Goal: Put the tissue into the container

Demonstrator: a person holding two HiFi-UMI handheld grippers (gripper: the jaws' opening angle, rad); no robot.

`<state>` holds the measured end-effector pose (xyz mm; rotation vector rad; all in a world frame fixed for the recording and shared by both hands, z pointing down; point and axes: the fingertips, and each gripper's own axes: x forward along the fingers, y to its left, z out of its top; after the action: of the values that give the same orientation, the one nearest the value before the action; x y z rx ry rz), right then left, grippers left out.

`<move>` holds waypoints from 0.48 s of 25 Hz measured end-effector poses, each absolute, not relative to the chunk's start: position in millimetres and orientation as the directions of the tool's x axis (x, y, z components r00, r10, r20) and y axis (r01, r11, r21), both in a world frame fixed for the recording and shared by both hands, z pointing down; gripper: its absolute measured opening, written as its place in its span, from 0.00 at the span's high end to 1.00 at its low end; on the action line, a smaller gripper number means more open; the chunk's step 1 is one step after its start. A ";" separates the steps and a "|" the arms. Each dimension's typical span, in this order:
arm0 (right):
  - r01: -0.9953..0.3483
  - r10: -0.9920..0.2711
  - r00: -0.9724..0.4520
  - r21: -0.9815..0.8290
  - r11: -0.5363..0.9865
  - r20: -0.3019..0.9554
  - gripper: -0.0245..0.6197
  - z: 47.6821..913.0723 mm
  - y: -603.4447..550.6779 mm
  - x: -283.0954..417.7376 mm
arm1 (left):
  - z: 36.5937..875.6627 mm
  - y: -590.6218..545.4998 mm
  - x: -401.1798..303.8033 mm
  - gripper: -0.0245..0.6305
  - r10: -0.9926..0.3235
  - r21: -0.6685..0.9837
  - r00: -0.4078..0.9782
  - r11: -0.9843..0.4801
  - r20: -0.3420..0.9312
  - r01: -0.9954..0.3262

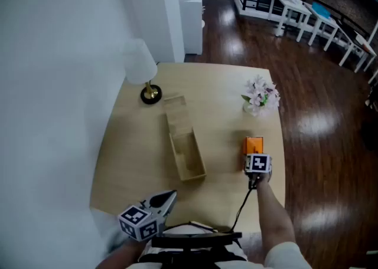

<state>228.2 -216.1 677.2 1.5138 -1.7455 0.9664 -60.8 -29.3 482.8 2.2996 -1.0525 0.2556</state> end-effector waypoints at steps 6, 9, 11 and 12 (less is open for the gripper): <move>-0.994 -0.633 -0.065 0.006 0.109 0.771 0.31 632.2 -225.7 225.9 | 460.2 -62.9 -92.5 0.96 -0.701 0.415 0.629 -0.490 0.336 -0.767; -0.989 -0.669 -0.123 -0.031 0.147 0.733 0.31 605.9 -227.5 198.4 | 451.4 -71.1 -102.9 0.94 -0.719 0.412 0.622 -0.489 0.309 -0.769; -0.981 -0.684 -0.175 -0.067 0.182 0.708 0.31 587.1 -228.0 173.8 | 448.2 -73.5 -109.0 0.93 -0.726 0.412 0.621 -0.489 0.295 -0.769; -0.976 -0.691 -0.202 -0.081 0.204 0.694 0.31 577.3 -228.2 160.2 | 446.8 -74.6 -111.9 0.93 -0.728 0.412 0.621 -0.491 0.289 -0.768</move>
<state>160.2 -228.2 577.3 1.5438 -1.9643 0.7174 -111.9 -74.6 446.8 2.3389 -1.1757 0.1030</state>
